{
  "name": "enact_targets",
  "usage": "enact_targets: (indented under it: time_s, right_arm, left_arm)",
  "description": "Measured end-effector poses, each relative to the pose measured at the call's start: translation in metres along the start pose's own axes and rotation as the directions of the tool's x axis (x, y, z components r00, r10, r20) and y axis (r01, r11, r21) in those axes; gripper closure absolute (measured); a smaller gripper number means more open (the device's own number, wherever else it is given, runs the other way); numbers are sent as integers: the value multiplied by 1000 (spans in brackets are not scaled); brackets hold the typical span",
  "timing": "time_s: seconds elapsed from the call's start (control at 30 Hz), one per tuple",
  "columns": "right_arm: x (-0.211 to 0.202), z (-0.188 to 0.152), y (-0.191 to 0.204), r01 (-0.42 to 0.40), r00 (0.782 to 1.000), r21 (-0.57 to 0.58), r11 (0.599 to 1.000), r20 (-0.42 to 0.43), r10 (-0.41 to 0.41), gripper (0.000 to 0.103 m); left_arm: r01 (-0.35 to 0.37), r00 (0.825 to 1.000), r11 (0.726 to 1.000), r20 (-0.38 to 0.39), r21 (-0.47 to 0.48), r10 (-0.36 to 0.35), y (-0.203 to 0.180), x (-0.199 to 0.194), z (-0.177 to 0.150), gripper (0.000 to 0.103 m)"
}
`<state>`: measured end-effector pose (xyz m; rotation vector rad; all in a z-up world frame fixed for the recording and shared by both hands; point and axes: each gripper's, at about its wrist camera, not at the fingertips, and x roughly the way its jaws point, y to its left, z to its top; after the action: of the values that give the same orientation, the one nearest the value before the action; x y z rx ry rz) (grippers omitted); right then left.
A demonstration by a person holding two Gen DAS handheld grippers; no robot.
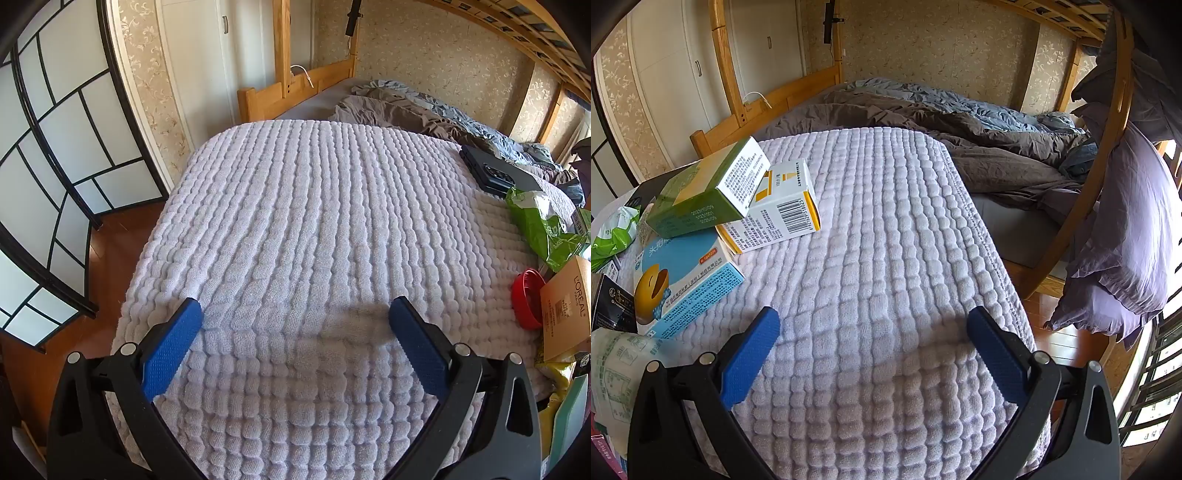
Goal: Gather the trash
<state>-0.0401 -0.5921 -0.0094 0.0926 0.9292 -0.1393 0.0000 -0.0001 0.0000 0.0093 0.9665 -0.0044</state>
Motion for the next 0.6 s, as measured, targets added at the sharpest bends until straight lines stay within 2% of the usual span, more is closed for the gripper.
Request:
enact_targets:
  time_s: [0.6]
  right_arm:
    - [0, 0, 0, 5, 1000, -4, 1000, 5, -5, 4]
  left_arm:
    - [0, 1000, 1000, 1, 0, 0, 0, 0, 0, 1]
